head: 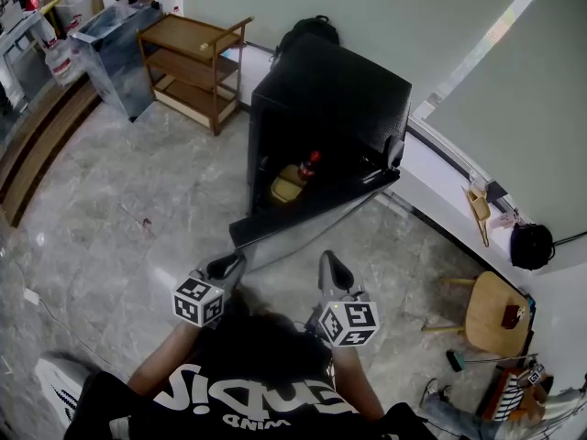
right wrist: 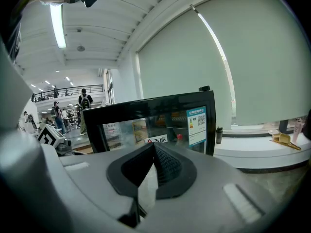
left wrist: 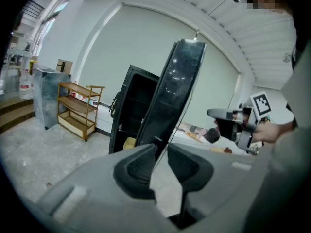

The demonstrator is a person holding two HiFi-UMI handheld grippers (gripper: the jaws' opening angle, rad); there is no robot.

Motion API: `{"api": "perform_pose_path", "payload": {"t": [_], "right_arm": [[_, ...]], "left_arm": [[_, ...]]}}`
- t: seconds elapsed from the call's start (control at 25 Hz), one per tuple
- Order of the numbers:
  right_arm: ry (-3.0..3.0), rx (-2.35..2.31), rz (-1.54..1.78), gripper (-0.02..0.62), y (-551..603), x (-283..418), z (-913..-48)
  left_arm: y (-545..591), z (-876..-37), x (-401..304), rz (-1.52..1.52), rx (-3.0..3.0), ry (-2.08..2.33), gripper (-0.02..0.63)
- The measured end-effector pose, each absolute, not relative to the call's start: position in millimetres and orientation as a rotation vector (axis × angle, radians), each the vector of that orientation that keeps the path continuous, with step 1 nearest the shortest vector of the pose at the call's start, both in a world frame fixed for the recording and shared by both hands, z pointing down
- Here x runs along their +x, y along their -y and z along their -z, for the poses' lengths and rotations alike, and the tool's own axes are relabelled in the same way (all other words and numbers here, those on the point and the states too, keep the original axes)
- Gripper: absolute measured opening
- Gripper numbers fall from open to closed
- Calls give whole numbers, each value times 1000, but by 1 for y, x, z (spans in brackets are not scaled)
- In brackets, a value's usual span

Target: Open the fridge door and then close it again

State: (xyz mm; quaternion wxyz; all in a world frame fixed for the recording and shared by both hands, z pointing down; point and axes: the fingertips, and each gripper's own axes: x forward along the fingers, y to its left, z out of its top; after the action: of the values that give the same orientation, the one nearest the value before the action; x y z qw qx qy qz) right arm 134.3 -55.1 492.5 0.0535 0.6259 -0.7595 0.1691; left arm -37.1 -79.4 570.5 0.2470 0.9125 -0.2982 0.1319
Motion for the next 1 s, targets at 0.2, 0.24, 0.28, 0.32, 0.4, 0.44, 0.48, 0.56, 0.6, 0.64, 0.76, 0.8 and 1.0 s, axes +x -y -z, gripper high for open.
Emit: {"api": "perform_pose_path", "payload": {"t": [0.2, 0.24, 0.28, 0.32, 0.4, 0.44, 0.48, 0.56, 0.6, 0.64, 0.76, 0.8, 1.0], "right_arm": [[2315, 1894, -512, -3, 52, 133, -493], [2316, 1894, -513, -3, 51, 133, -494], [2316, 1893, -514, -3, 50, 134, -495], [2317, 1893, -515, -3, 50, 134, -495], [2318, 1891, -517, -3, 51, 135, -496], [2319, 1891, -519, -3, 52, 135, -496], [2320, 1890, -520, -3, 53, 136, -496], [2323, 1886, -520, -3, 55, 136, -496], [2324, 1884, -520, -3, 55, 136, -496], [2325, 1882, -520, -3, 56, 136, -496], [2324, 1876, -519, -3, 58, 135, -496], [2324, 1875, -518, -3, 60, 135, -496], [2333, 1863, -512, -3, 69, 131, -495]], "left_arm": [[70, -571, -35, -355, 2483, 807, 81], [68, -572, -35, -354, 2482, 807, 81], [67, -572, -35, -354, 2481, 807, 81], [66, -572, -35, -355, 2480, 808, 81], [66, -572, -34, -361, 2480, 811, 81], [67, -572, -34, -366, 2482, 815, 81], [68, -572, -33, -372, 2485, 820, 81], [70, -573, -33, -380, 2491, 833, 80], [71, -573, -33, -383, 2492, 839, 80], [72, -572, -33, -384, 2492, 843, 80], [75, -573, -35, -386, 2492, 852, 81], [77, -573, -35, -386, 2493, 855, 81], [87, -573, -37, -385, 2491, 871, 84]]}}
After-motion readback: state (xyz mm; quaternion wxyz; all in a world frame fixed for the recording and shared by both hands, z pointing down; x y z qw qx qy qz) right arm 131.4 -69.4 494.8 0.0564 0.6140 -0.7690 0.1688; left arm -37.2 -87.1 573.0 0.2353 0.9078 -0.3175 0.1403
